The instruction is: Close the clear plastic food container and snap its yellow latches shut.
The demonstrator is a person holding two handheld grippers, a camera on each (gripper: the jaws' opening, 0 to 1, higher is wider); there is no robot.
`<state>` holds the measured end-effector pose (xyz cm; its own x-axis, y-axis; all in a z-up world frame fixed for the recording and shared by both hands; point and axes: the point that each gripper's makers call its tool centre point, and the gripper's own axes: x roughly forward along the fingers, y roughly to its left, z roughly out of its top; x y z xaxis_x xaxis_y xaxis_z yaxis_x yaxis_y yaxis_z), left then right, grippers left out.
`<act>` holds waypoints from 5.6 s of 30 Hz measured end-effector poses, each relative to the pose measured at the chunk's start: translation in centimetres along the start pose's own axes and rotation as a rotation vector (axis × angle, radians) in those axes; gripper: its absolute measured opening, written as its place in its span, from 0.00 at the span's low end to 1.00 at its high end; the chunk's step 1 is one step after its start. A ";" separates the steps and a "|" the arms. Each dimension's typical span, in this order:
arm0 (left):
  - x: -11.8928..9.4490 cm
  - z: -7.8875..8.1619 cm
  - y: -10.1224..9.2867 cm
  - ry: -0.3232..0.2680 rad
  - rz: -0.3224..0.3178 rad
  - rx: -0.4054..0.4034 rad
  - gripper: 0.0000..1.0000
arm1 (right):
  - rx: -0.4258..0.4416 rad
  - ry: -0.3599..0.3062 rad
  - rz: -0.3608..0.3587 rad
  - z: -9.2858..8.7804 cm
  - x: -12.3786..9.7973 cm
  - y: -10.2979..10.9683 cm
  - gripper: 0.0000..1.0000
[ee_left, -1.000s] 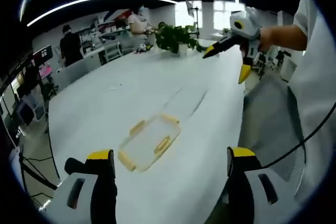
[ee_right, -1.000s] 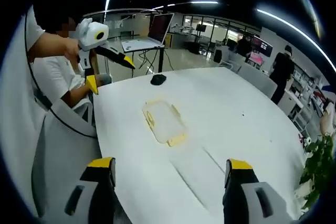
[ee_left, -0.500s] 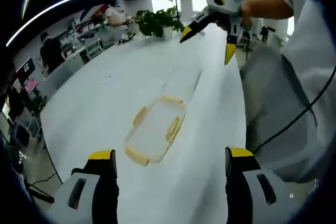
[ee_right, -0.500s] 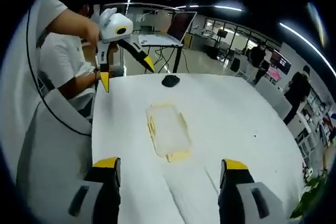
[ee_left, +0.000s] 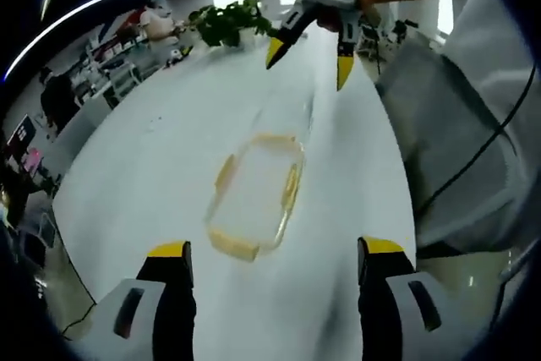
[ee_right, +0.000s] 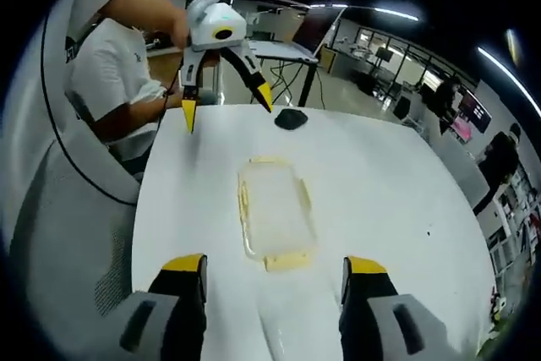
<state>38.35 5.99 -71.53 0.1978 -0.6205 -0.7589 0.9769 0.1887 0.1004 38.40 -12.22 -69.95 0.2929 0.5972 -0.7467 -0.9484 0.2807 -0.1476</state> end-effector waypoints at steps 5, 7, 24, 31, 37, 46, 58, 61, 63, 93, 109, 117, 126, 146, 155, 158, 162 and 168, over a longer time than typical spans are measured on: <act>0.9 -0.9 1.1 0.015 -0.018 0.021 0.70 | -0.004 0.039 0.014 -0.7 1.1 -0.7 0.60; 1.2 -1.0 1.4 0.009 -0.030 0.021 0.69 | -0.009 0.047 0.024 -0.8 1.7 -1.0 0.58; 4.0 -3.2 4.8 0.134 -0.120 0.105 0.57 | -0.089 0.141 0.099 -2.5 6.1 -1.8 0.47; 5.5 -3.7 6.0 0.147 -0.127 0.109 0.48 | -0.078 0.221 0.117 -4.0 7.4 -2.7 0.43; 6.4 -4.2 5.2 0.169 -0.168 0.145 0.46 | -0.093 0.246 0.153 -4.6 8.2 -2.3 0.39; 7.7 -5.0 5.3 0.217 -0.194 0.195 0.43 | -0.112 0.297 0.163 -5.7 9.1 -2.6 0.37; 8.0 -4.5 4.6 0.208 -0.229 0.185 0.38 | -0.139 0.284 0.233 -5.4 9.8 -2.0 0.37; 7.9 -4.7 4.5 0.218 -0.223 0.173 0.39 | -0.125 0.285 0.245 -5.2 9.9 -1.5 0.37; 8.0 -4.6 4.5 0.211 -0.222 0.167 0.38 | -0.130 0.306 0.238 -5.2 9.9 -1.5 0.37; 3.6 0.2 0.9 0.225 -0.202 0.133 0.37 | -0.212 0.227 0.264 -2.0 2.4 -0.4 0.36; 4.3 7.8 -0.2 0.241 -0.155 0.125 0.37 | -0.240 0.170 0.251 -4.5 -3.8 -2.8 0.36; 6.4 12.1 -0.6 0.221 -0.154 0.143 0.37 | -0.234 0.183 0.212 -7.7 -7.4 -4.4 0.36; 9.1 15.8 -1.0 0.222 -0.159 0.174 0.37 | -0.215 0.189 0.202 -10.6 -10.3 -5.6 0.36; 15.2 19.0 -1.1 0.249 -0.170 0.191 0.36 | -0.197 0.227 0.217 -16.7 -11.9 -8.3 0.36; 16.8 18.5 -0.6 0.280 -0.174 0.198 0.37 | -0.178 0.239 0.217 -18.1 -10.7 -8.7 0.36; 17.0 18.1 -0.6 0.285 -0.186 0.192 0.37 | -0.177 0.244 0.226 -18.3 -10.3 -8.5 0.37; 17.3 17.6 -0.5 0.290 -0.189 0.191 0.37 | -0.169 0.240 0.228 -18.6 -9.8 -8.4 0.37; 17.7 17.2 -0.9 0.298 -0.210 0.192 0.37 | -0.158 0.252 0.244 -19.1 -9.5 -7.8 0.37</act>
<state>42.34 -18.29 -74.02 -0.0123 -0.3774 -0.9259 0.9964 -0.0819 0.0202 40.69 -34.44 -74.07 0.0358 0.4230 -0.9054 -0.9993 0.0223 -0.0291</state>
